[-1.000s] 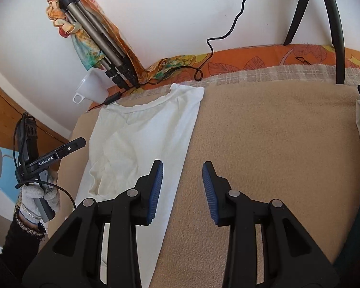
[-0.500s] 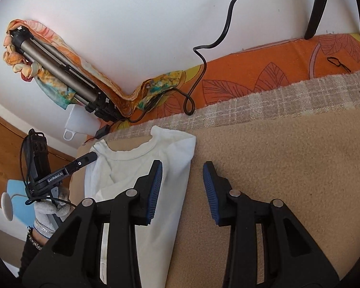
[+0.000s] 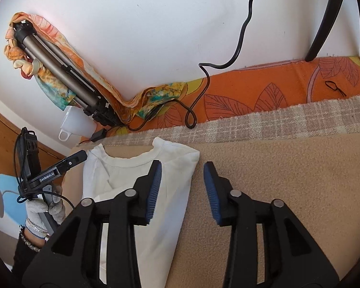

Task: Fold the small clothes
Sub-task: 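Move both grippers to the T-shirt's collar, then grasp the collar edge with both grippers, then lift the collar over onto the folded hem and open both grippers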

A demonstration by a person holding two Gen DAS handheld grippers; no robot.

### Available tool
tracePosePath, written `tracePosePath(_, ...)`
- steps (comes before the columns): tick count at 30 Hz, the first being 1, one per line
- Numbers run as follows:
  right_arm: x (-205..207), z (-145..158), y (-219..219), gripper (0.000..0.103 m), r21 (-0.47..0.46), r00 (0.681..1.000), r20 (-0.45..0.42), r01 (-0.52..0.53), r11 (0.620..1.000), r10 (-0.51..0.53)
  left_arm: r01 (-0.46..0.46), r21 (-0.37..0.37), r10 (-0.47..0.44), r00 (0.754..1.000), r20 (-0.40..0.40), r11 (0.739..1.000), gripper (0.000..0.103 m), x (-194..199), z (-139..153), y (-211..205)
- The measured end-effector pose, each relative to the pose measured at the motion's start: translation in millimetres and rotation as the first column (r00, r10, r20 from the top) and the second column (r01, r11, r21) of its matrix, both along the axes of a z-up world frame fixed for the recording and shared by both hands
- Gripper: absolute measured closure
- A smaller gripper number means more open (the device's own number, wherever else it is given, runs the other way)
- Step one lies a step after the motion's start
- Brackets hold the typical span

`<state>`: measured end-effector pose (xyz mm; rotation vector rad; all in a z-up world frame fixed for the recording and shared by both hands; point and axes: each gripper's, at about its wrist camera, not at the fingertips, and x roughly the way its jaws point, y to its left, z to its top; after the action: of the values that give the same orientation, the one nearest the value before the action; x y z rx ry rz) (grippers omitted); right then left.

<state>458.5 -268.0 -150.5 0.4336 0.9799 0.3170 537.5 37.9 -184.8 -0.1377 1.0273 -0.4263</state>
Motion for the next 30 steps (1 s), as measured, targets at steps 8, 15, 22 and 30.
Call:
tracePosePath(8, 10.5, -11.4, 18.0, 0.064, 0.009, 1.000, -0.021, -0.021, 1.000, 0.021, 0.029, 0.041, -0.030, 0.999, 0.015, 0.999, 0.083, 0.5, -8.9, -31.7)
tracePosePath(15, 4.6, -2.0, 29.2, 0.096, -0.010, 1.000, 0.002, -0.024, 1.000, 0.024, 0.042, -0.001, -0.042, 0.998, 0.049, 0.999, 0.101, -16.6, 8.4, -34.1)
tracePosePath(22, -22.3, 32.3, 29.6, 0.097, 0.009, 0.997, 0.062, -0.040, 0.999, 0.039, 0.039, -0.074, -0.033, 0.996, 0.086, 0.996, 0.101, -53.0, 43.5, -15.2)
tracePosePath(30, -78.0, 74.4, 37.8, 0.097, 0.029, 0.990, 0.121, -0.070, 0.997, 0.066, 0.055, -0.078, -0.043, 0.988, 0.149, 0.995, 0.101, -113.0, 82.5, -7.8)
